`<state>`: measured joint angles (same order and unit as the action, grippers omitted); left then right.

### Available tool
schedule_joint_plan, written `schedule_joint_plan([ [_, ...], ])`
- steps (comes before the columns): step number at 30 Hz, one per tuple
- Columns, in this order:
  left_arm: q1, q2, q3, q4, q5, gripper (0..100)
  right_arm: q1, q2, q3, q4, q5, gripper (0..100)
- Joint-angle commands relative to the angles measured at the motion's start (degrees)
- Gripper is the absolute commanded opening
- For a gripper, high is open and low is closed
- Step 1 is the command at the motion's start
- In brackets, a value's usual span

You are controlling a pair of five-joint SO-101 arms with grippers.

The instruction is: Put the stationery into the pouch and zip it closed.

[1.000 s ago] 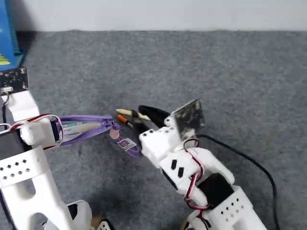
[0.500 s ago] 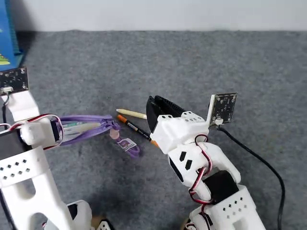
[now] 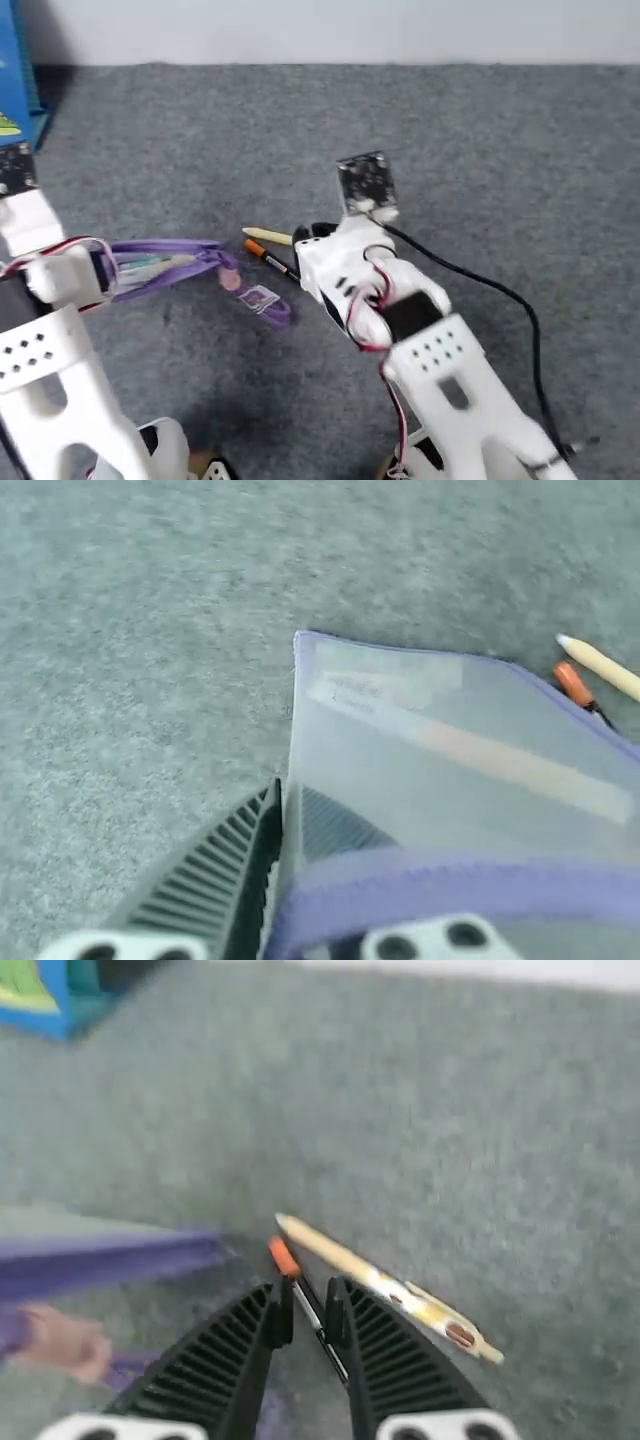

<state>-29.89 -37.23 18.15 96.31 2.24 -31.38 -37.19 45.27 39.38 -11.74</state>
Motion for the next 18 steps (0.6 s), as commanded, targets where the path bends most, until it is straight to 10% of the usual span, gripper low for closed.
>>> schedule_joint_plan([
  [1,-1.9,-0.1,-3.6,0.1,-2.1,1,0.6,7.3,-8.5,3.5,2.4,6.3],
  [18,-2.0,-0.4,-0.9,-0.4,-2.4,1,-0.6,45.8,-34.7,8.5,14.8,22.1],
])
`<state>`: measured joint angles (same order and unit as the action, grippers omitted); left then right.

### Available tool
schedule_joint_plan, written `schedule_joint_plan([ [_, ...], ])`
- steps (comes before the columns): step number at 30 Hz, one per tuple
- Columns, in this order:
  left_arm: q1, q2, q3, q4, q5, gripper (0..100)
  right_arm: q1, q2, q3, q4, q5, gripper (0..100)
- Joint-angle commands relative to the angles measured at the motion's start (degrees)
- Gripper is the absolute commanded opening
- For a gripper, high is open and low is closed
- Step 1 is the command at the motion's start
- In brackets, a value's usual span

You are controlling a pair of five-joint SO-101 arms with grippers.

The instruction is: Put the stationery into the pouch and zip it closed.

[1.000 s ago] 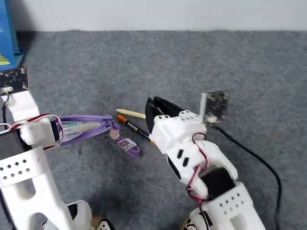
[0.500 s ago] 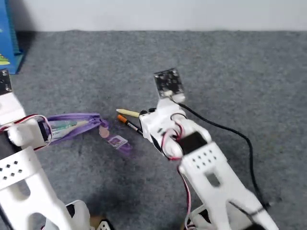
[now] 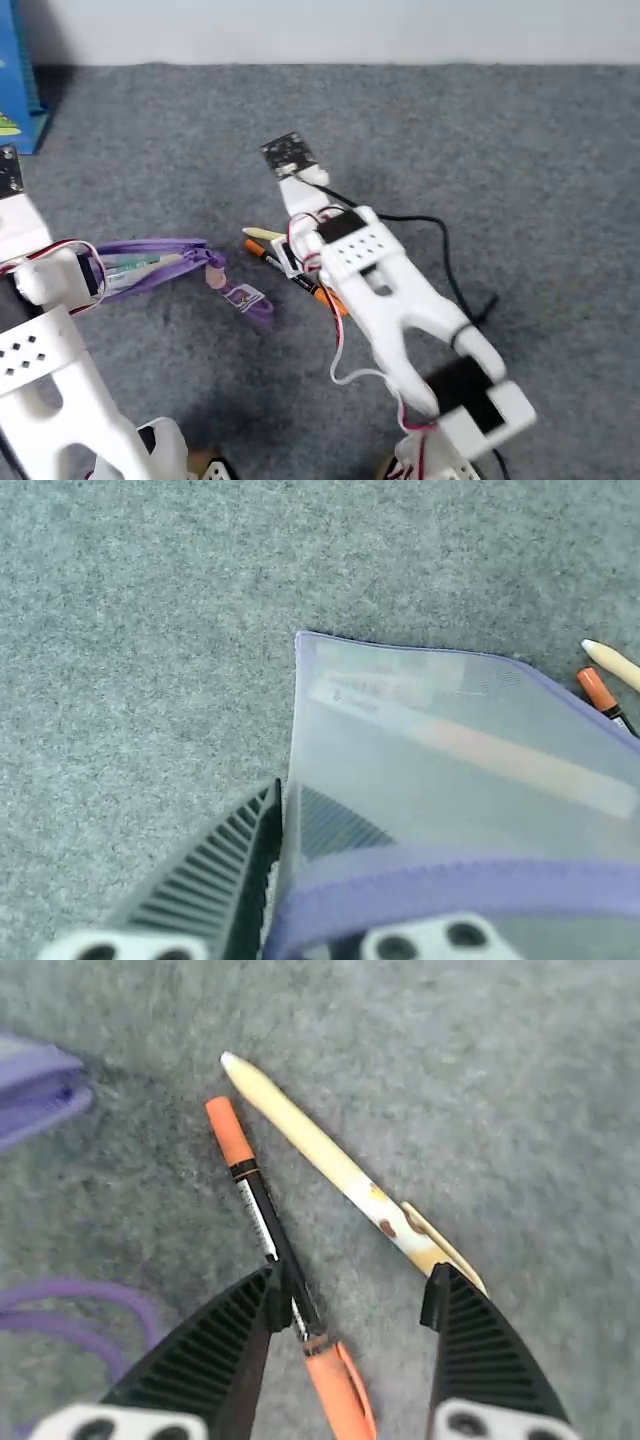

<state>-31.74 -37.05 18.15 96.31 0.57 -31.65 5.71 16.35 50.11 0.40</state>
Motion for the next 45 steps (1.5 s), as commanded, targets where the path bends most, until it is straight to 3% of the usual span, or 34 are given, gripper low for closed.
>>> schedule_joint_plan([
  [1,-0.2,-0.5,-0.9,-0.4,-0.7,1,-0.2,4.7,-6.8,-3.3,3.5,22.1],
  [6,-0.1,-0.5,-0.9,-0.4,-0.7,1,-0.7,11.7,-11.2,-6.6,6.6,22.0],
  [20,0.0,-0.5,-0.8,-0.4,-0.7,1,-2.2,25.3,-21.4,-6.4,6.6,21.7],
  [22,0.0,-0.5,-0.8,-0.4,-0.7,1,-2.2,26.2,-21.4,-6.4,6.6,17.2],
  [25,0.0,-0.5,-0.8,-0.4,-0.7,1,-2.1,26.3,-21.4,-6.3,6.6,1.5],
  [28,-0.1,-0.5,-0.8,-0.4,-0.7,1,-1.5,26.2,-21.4,-3.6,6.6,3.9],
  [30,-0.1,-0.5,-0.8,-0.3,-0.7,1,-1.2,26.2,-21.5,-1.0,6.6,0.6],
  [39,0.1,-0.5,-1.1,0.5,-0.7,1,1.9,14.2,-20.2,12.0,6.2,0.8],
  [45,2.6,-0.6,-2.2,1.2,-0.4,1,1.7,-1.3,-8.3,14.6,6.2,0.8],
])
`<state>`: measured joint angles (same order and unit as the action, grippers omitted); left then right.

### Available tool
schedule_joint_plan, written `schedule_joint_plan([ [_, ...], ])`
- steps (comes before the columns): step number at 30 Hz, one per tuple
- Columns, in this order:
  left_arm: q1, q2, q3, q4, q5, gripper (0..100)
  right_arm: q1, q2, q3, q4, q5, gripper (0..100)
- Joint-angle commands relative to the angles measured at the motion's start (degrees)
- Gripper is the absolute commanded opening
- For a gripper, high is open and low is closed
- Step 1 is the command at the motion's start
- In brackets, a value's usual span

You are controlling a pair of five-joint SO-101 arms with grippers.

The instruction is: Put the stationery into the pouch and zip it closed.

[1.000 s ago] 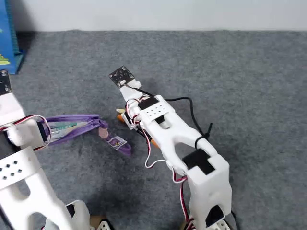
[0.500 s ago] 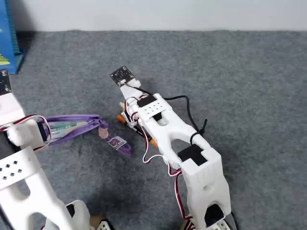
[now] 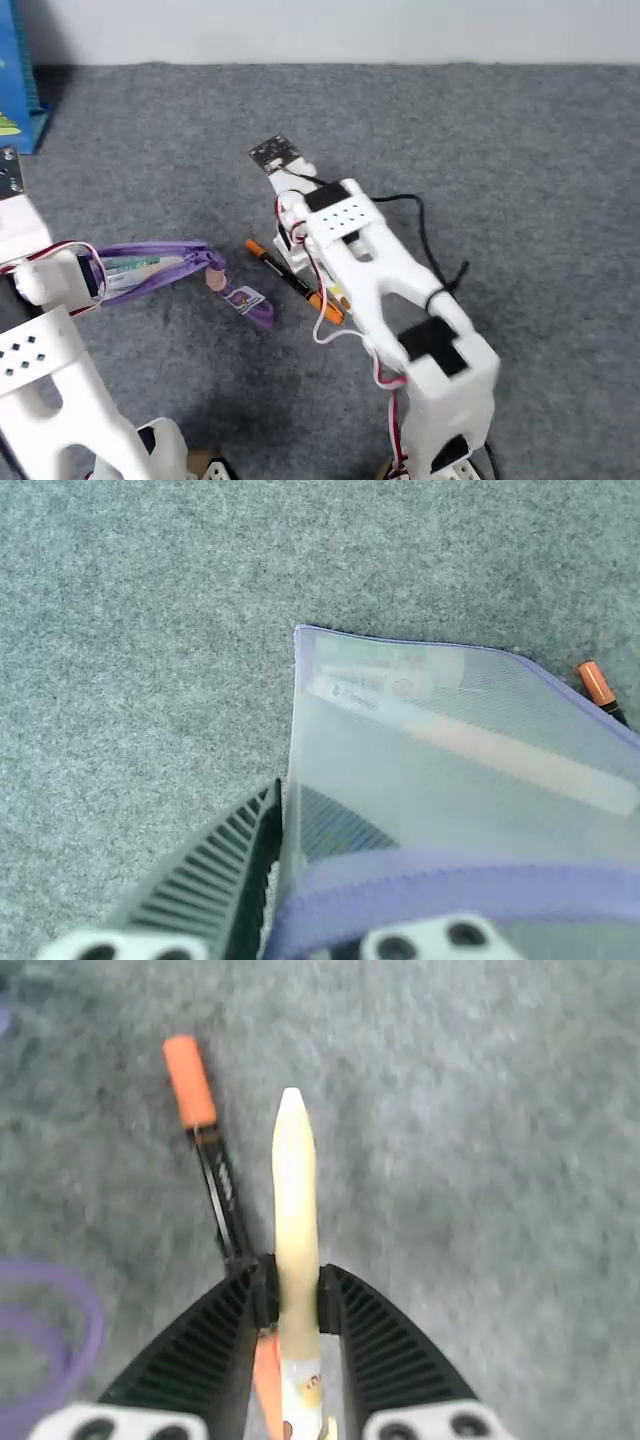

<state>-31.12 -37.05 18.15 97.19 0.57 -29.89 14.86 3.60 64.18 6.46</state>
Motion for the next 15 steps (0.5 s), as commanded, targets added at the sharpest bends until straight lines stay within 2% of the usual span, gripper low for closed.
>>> schedule_joint_plan([
  [1,3.1,-0.6,-2.2,0.4,-0.4,1,-0.5,-13.7,6.9,0.5,0.1,0.8],
  [8,5.1,-0.5,-2.1,0.4,-0.3,1,-2.6,-41.7,22.8,0.1,0.0,0.8],
  [15,5.1,-0.5,-2.1,0.4,1.2,1,-8.7,-66.9,30.3,0.7,-1.9,0.8],
])
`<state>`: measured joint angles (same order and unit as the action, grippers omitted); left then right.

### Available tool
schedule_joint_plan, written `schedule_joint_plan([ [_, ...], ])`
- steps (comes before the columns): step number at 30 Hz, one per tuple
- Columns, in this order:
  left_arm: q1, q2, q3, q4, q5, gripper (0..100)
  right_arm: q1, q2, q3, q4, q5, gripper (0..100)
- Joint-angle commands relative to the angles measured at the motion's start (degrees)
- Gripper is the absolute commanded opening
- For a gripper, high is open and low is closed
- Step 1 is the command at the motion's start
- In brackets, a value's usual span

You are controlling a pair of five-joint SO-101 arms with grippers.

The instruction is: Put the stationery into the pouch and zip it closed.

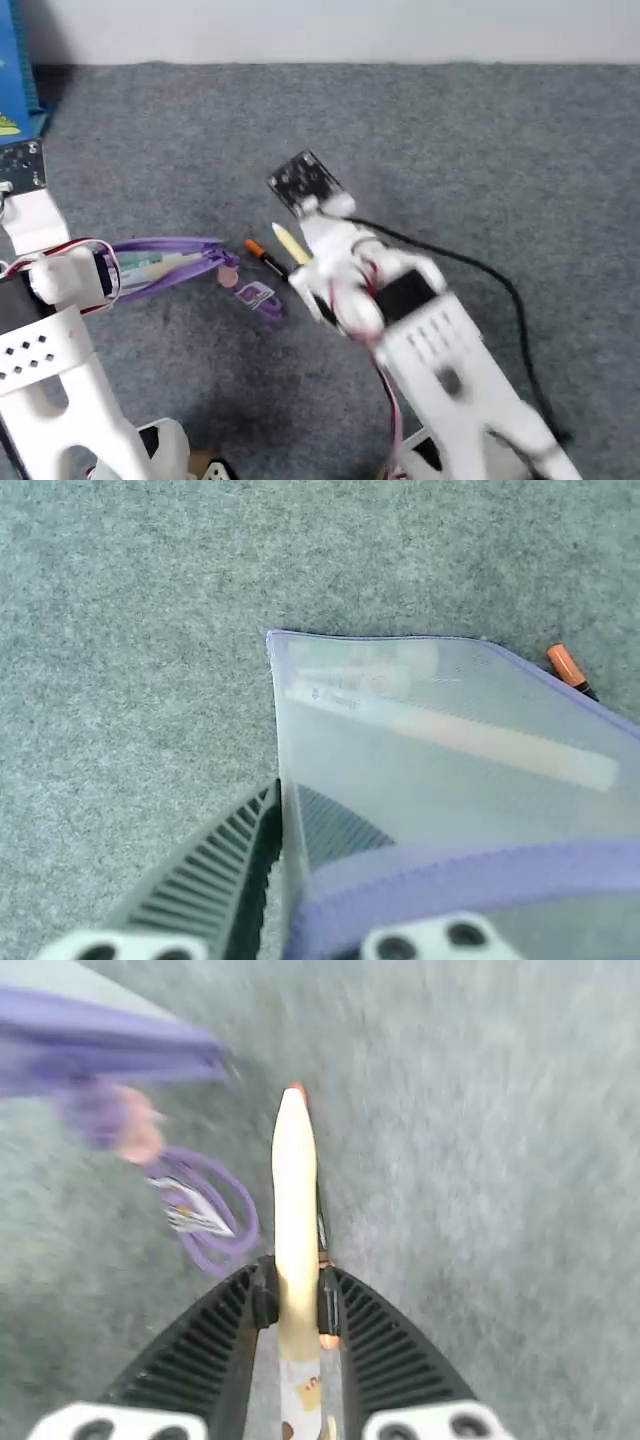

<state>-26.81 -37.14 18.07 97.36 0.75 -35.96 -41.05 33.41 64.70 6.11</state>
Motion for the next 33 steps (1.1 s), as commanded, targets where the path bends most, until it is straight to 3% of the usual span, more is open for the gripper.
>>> schedule_joint_plan([
  [1,0.8,-0.4,-2.0,0.2,1.1,1,-4.2,-13.8,1.2,0.2,-1.8,0.8],
  [7,0.8,-0.4,-1.7,0.2,1.1,1,-14.5,-26.6,2.8,-1.4,-5.3,0.8],
  [14,0.8,-0.4,-1.6,0.2,1.2,1,-21.6,-33.0,6.0,-13.7,-9.6,0.8],
  [18,0.8,-0.4,-1.6,0.2,1.2,1,-23.2,-33.4,12.1,-28.7,-10.4,0.8],
  [25,0.8,-0.4,-1.6,0.2,1.2,1,-23.2,-33.1,26.2,-64.9,-10.2,0.8],
  [33,0.8,-0.4,-1.5,0.2,1.2,1,-22.8,-22.4,27.3,-87.6,-10.2,0.8],
])
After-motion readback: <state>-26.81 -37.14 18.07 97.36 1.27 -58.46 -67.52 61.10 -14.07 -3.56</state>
